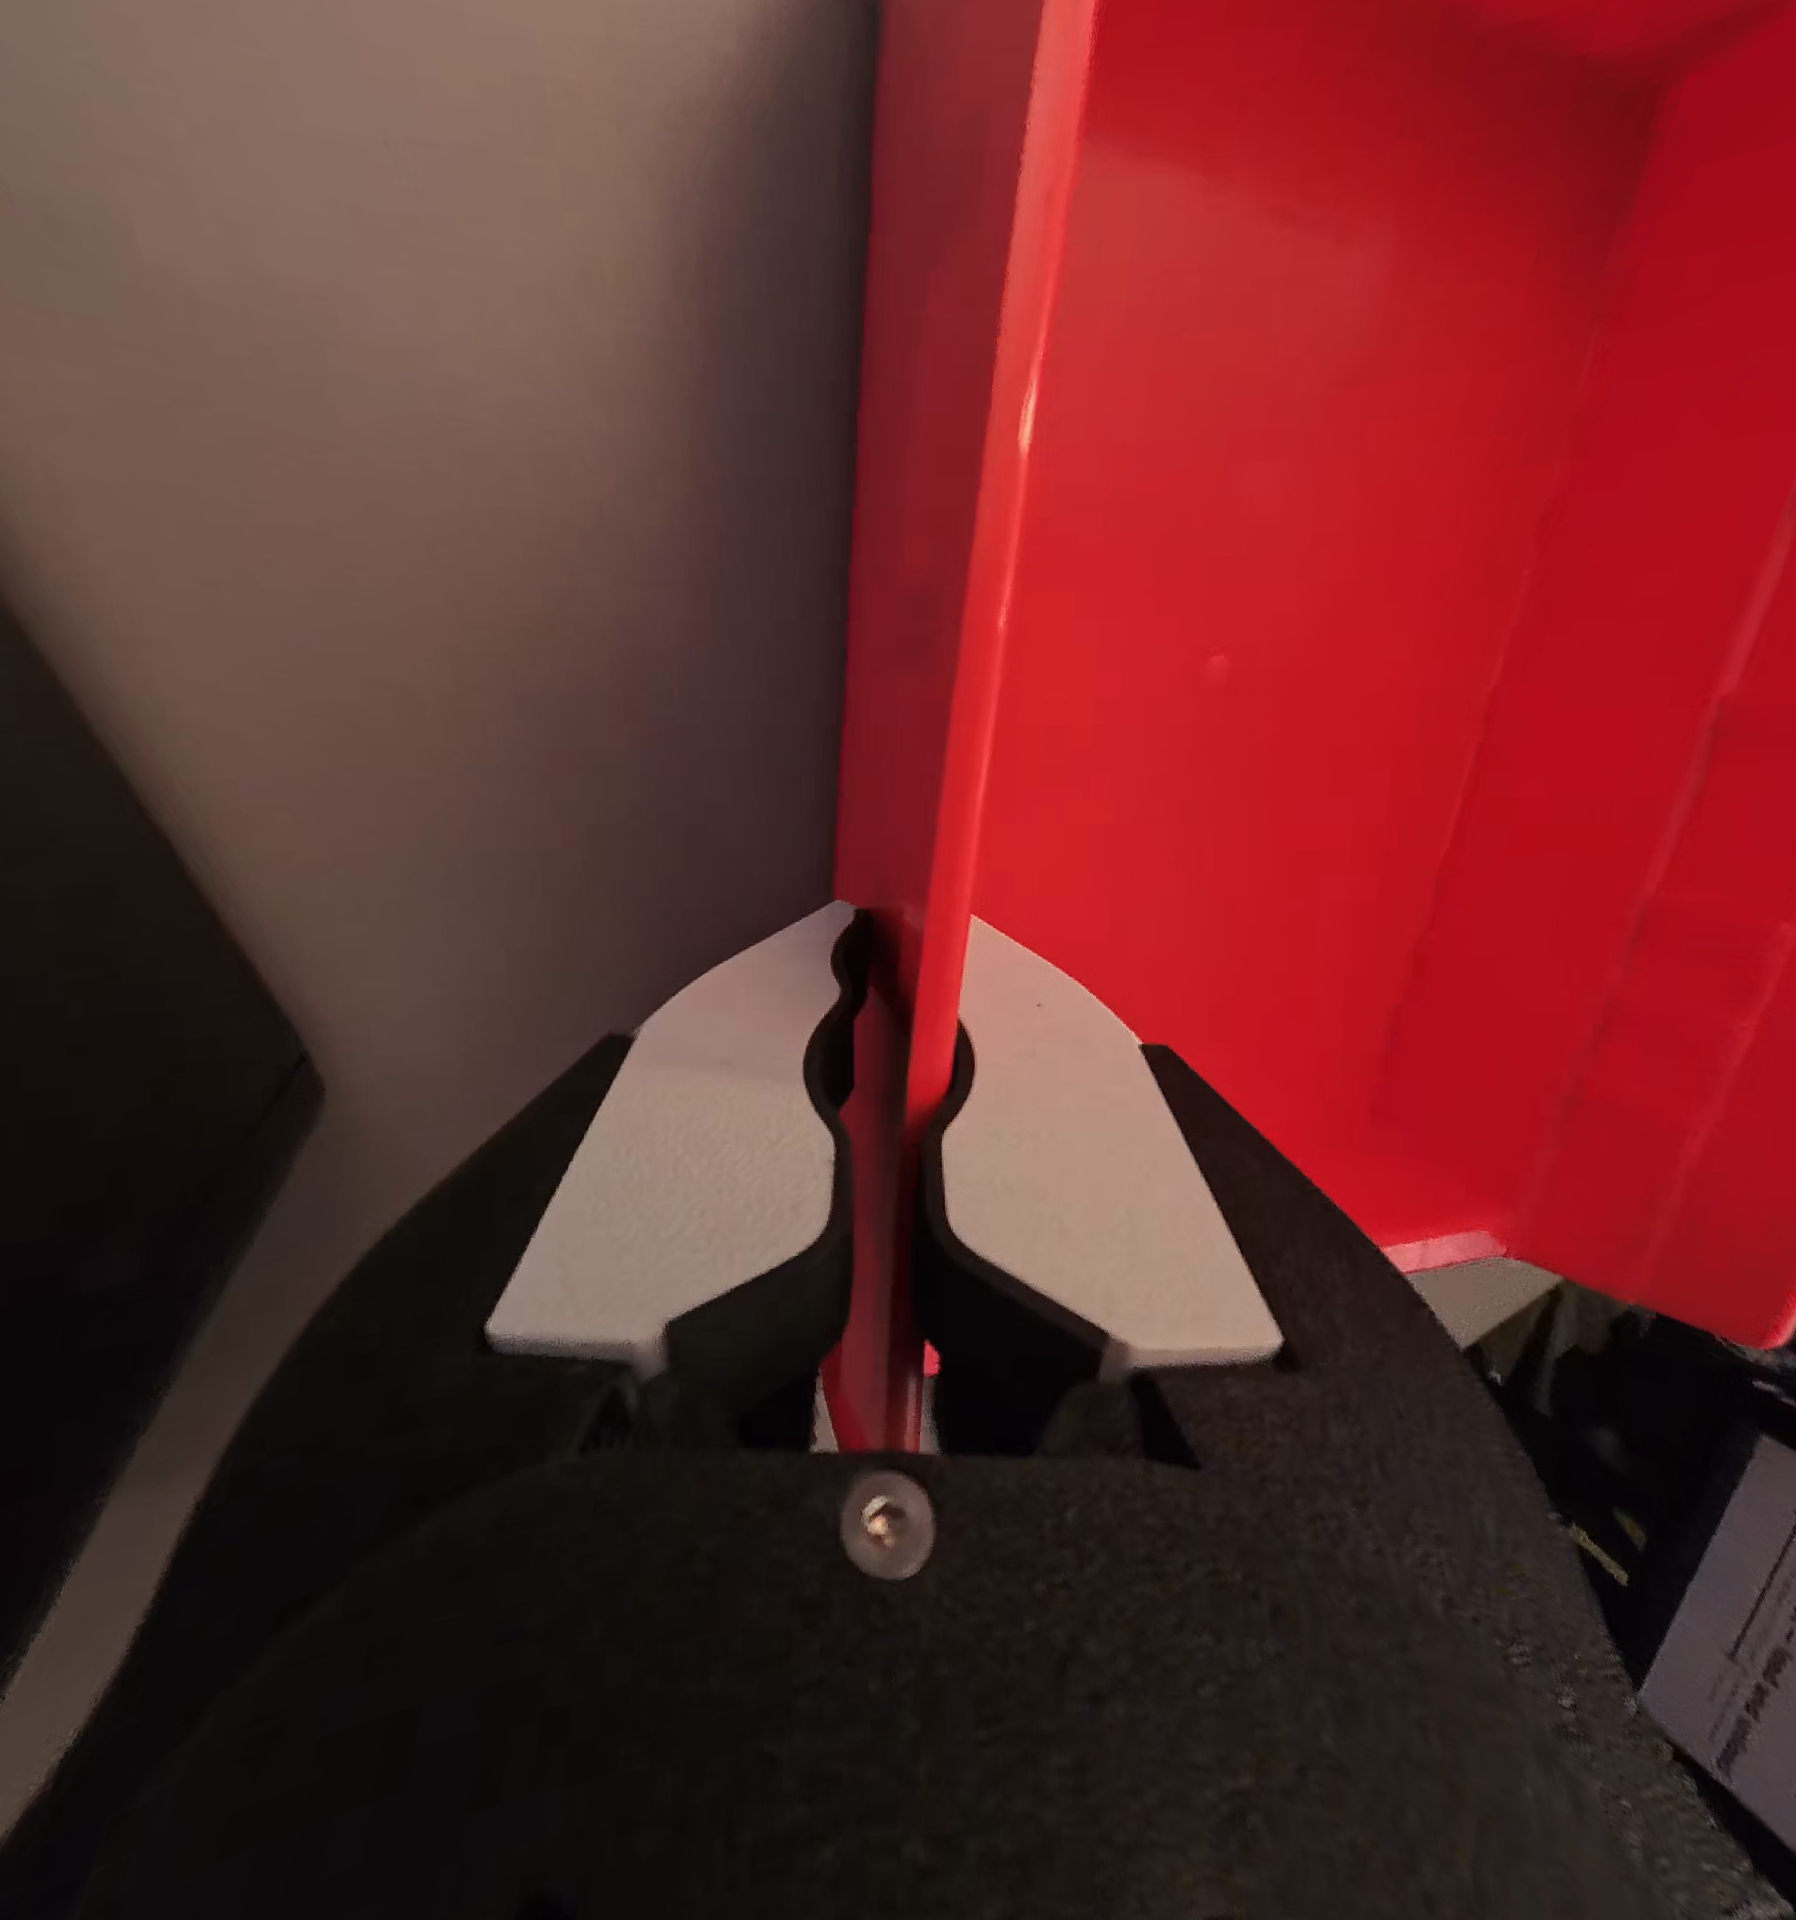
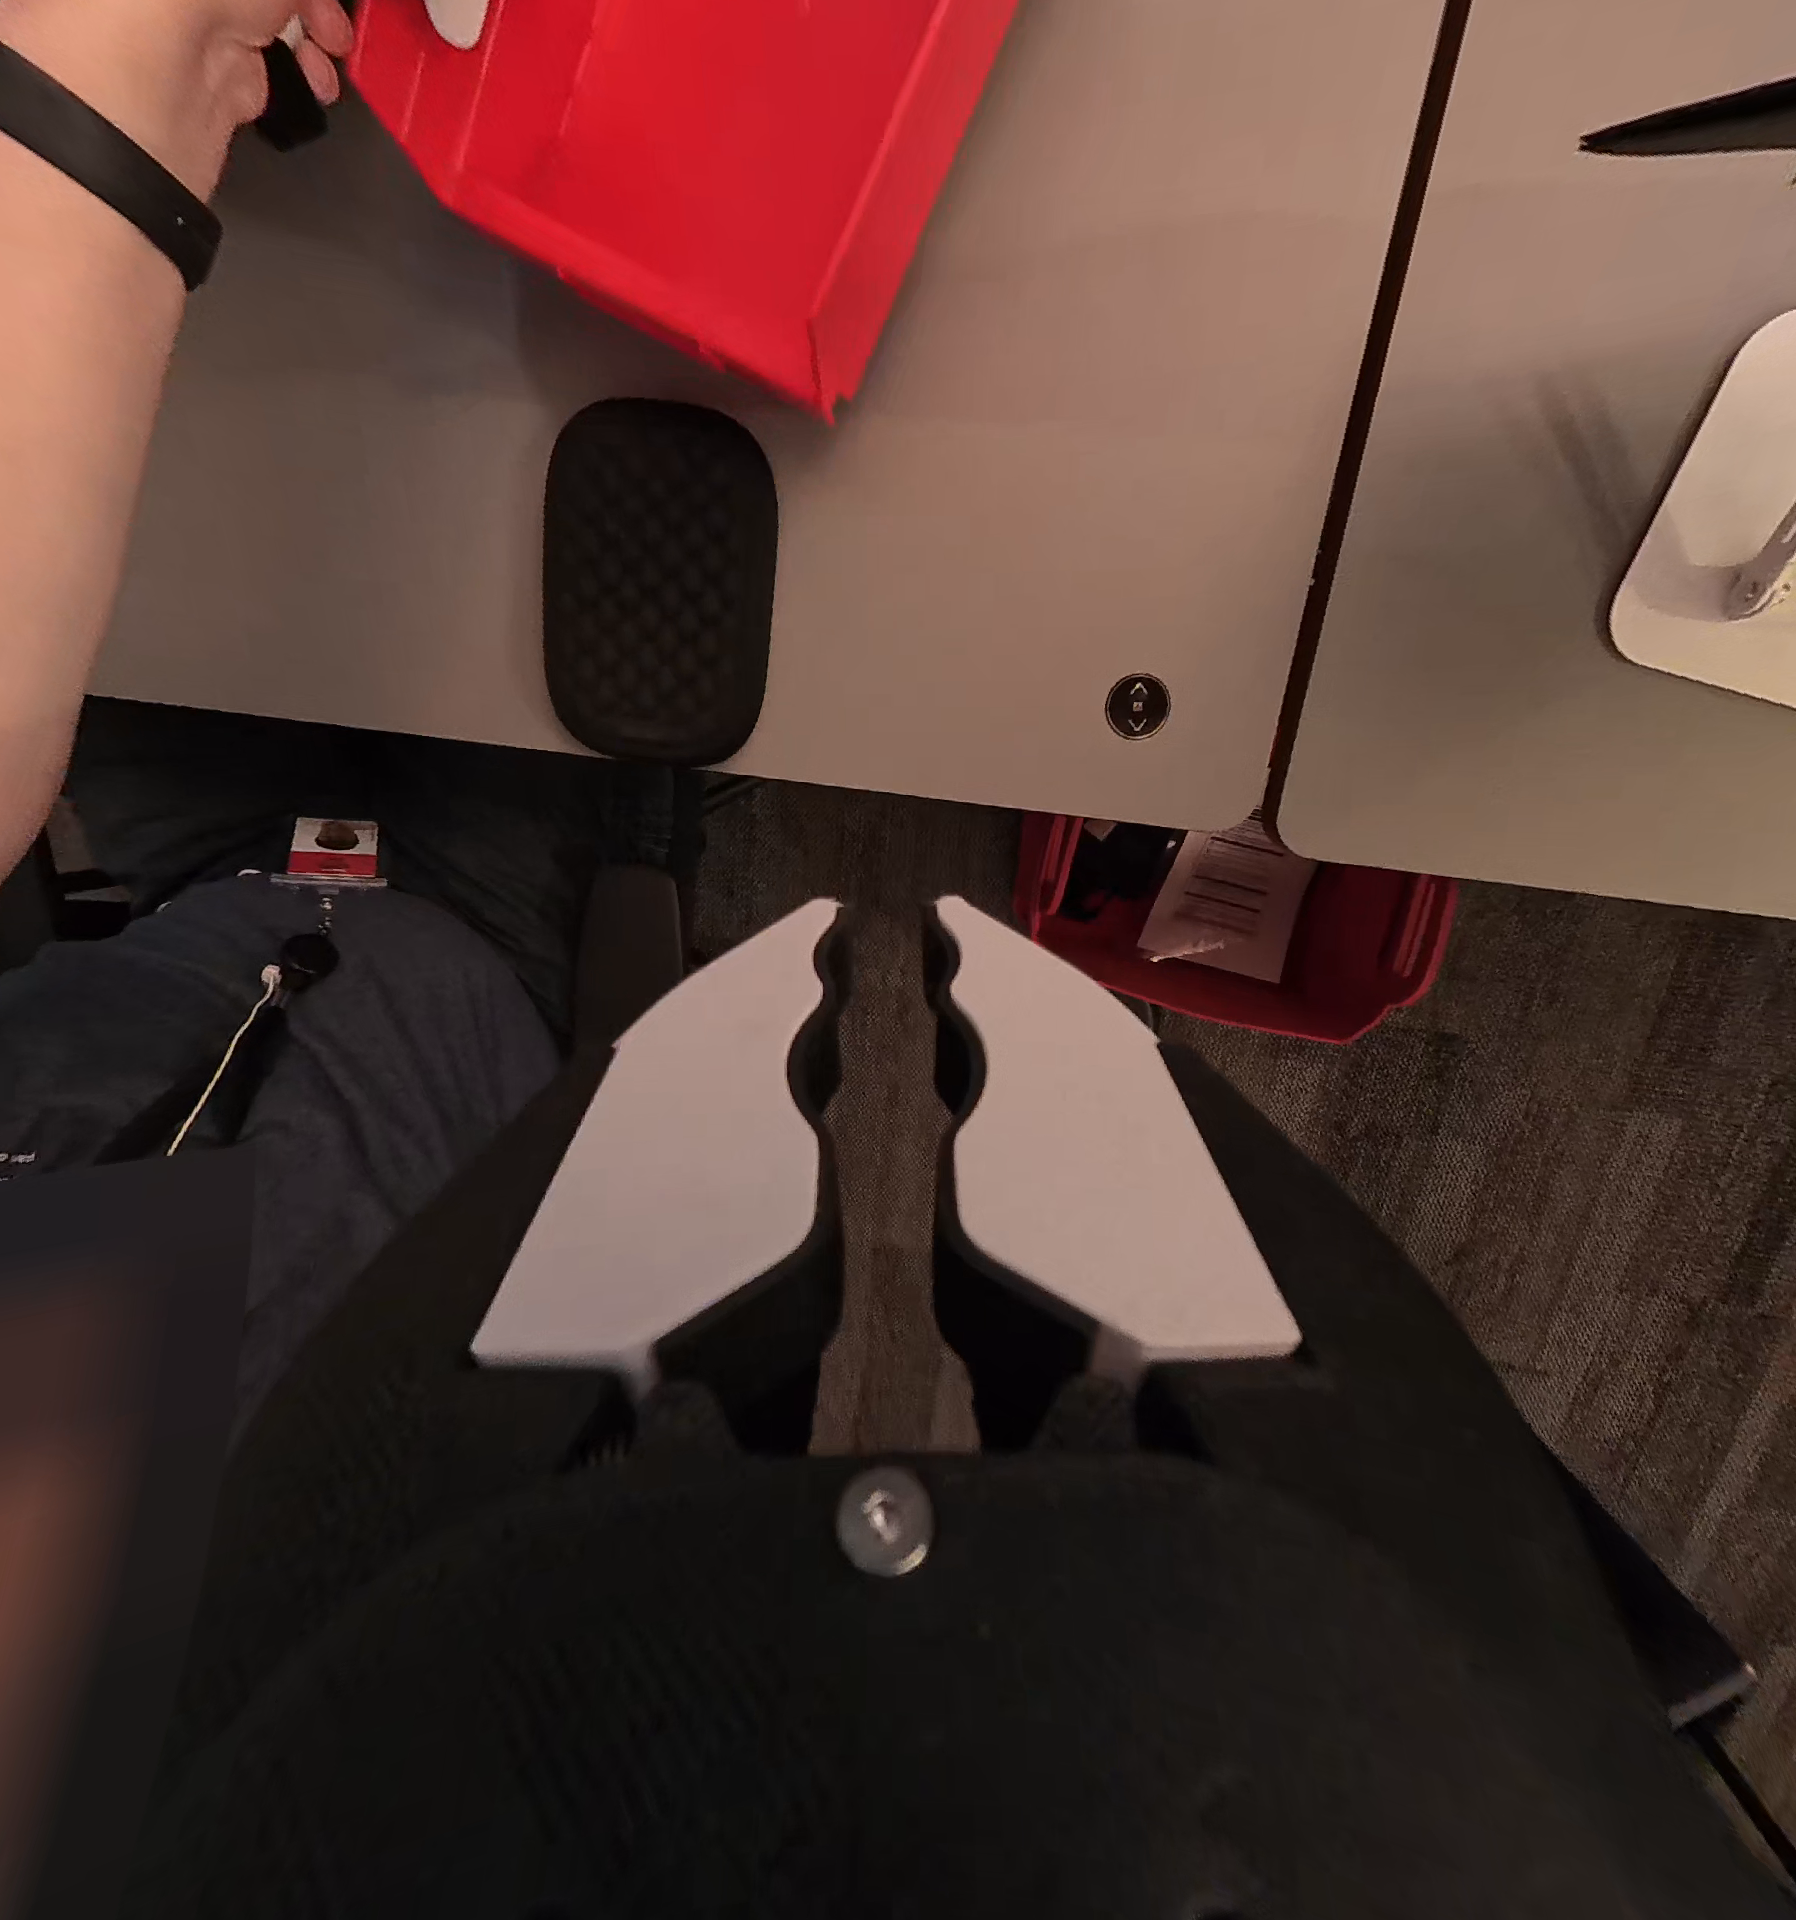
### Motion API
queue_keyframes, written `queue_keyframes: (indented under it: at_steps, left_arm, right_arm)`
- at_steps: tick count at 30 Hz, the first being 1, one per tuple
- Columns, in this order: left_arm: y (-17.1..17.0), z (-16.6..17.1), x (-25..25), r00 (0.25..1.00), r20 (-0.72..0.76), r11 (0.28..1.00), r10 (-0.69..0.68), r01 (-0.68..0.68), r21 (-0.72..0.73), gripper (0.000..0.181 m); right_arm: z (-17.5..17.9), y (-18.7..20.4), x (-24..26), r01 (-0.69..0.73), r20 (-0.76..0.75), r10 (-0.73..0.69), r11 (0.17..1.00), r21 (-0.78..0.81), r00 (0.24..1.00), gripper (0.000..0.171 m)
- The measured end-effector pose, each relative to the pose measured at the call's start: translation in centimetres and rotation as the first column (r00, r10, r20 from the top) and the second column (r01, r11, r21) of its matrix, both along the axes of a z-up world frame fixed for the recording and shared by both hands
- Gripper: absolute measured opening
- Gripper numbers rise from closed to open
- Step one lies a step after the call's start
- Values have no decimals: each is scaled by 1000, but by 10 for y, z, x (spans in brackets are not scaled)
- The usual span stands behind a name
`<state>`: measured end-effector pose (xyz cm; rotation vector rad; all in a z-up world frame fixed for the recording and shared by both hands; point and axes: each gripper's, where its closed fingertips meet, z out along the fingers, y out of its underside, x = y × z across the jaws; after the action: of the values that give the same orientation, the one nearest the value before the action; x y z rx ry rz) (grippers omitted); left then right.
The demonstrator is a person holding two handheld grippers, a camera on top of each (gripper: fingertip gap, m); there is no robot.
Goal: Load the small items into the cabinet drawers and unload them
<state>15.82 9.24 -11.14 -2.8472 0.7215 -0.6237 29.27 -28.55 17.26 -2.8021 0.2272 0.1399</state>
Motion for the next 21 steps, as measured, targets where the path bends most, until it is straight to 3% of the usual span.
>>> queue_keyframes:
  at_steps: [15,21]
  left_arm:
    - [-7,-5,3,996,47,996,76,-74,-46,16]
    - [-18,2,1,997,71,992,-22,31,-123,20]
  right_arm:
    - [-17,-5,-3,-24,-1,24,999,-31,1000,14]
    - [-22,-4,-3,-28,-5,28,999,-43,1000,14]
